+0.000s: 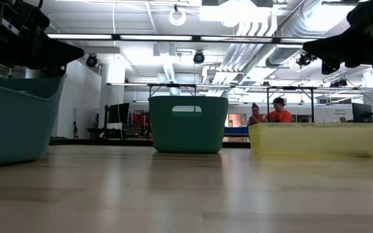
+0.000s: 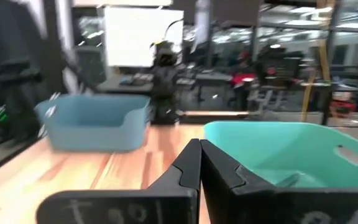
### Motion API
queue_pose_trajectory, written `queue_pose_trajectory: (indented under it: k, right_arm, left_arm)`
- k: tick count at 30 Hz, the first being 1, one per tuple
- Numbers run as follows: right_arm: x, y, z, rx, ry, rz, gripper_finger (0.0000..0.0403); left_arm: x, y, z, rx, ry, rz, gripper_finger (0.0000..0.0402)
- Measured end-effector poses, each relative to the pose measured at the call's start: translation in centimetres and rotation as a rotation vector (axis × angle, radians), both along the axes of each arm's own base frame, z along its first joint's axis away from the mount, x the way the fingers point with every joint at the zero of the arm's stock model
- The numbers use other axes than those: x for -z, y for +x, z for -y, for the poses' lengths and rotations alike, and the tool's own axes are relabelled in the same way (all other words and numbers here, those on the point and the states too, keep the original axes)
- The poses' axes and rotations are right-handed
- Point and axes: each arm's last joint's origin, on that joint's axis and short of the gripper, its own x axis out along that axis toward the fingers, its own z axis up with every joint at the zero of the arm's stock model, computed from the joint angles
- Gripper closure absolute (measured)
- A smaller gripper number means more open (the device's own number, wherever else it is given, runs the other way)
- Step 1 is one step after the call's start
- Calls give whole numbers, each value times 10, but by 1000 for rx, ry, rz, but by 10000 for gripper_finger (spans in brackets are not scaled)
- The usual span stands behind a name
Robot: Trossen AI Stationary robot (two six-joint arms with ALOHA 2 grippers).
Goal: Sort silverware by color (type)
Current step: Return to Home Position
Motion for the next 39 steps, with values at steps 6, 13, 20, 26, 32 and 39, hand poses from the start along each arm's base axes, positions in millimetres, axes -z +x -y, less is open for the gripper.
queue_pose_trajectory:
  k: [6, 13, 20, 26, 32, 39]
  right_arm:
    - [5, 1, -2, -78, -32, -55, 403]
    - [9, 2, -3, -82, -73, -99, 403]
    - [11, 2, -3, -85, -48, -120, 403]
    - [11, 2, -3, -79, -125, -126, 403]
    - [11, 2, -3, -81, -97, -124, 403]
    - [11, 2, -3, -81, -97, -124, 403]
  left_arm:
    - [0, 0, 0, 0, 0, 2, 400]
    - [0, 0, 0, 0, 0, 2, 401]
    - [0, 0, 0, 0, 0, 2, 401]
    - [0, 0, 0, 0, 0, 2, 401]
    - [0, 0, 0, 0, 0, 2, 401]
    - [0, 0, 0, 0, 0, 2, 401]
